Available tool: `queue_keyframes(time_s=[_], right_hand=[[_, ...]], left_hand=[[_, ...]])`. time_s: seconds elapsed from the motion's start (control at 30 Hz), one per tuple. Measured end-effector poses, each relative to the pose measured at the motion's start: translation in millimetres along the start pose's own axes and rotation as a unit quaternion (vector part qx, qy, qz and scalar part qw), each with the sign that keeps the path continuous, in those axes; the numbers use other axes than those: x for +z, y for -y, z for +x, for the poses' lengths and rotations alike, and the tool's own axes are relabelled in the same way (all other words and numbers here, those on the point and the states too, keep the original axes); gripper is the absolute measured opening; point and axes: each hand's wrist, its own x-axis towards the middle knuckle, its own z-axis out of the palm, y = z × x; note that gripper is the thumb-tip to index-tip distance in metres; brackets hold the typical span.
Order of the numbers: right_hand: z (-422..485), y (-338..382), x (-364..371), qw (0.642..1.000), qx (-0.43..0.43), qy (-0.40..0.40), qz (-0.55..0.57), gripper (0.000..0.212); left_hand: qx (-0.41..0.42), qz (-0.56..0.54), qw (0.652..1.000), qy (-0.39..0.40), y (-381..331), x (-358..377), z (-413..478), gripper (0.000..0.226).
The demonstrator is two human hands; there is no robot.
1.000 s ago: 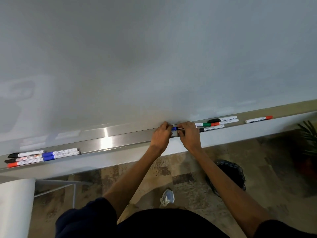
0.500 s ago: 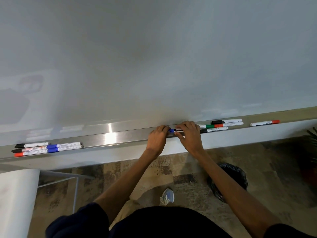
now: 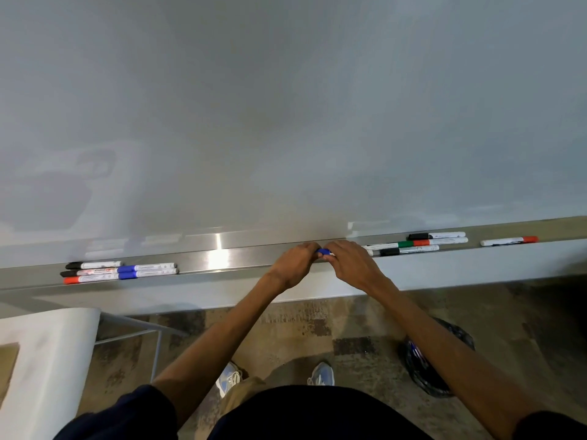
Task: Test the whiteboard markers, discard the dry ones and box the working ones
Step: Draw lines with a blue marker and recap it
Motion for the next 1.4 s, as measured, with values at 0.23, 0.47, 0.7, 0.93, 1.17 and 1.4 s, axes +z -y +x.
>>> queue_keyframes(time_s=[0.23,0.47,0.7,0.93,1.17,1.4], right_hand=[[1,13,-11,0.996,-0.035,0.008,-0.079,0.036],[4,19,-21,0.997,-0.037,0.036,-0.057,0.04],[1,20,-33,0.997,-0.034,0.065,-0.039,0.039],[7,21,-55,0.995,-0.042,0.085,0.005,0.036],[12,19,-61,0.995,-0.04,0.07,0.054,0.043],[17,41,-100,0.989,-0.032,-0.092,0.116,0.057]], left_hand=[[0.016,-0.002,1.0,-0.023,5,-19,-13,0.024],[0.04,0.026,0.998,-0.048,-2,-29,-28,0.028],[0.074,0.061,0.994,-0.059,-9,-40,-31,0.028],[0.111,0.066,0.987,-0.093,-13,-54,-30,0.022],[0.107,0.063,0.981,-0.149,-4,-68,-35,0.021],[0.033,-0.006,0.959,-0.281,-12,-99,-49,0.039]])
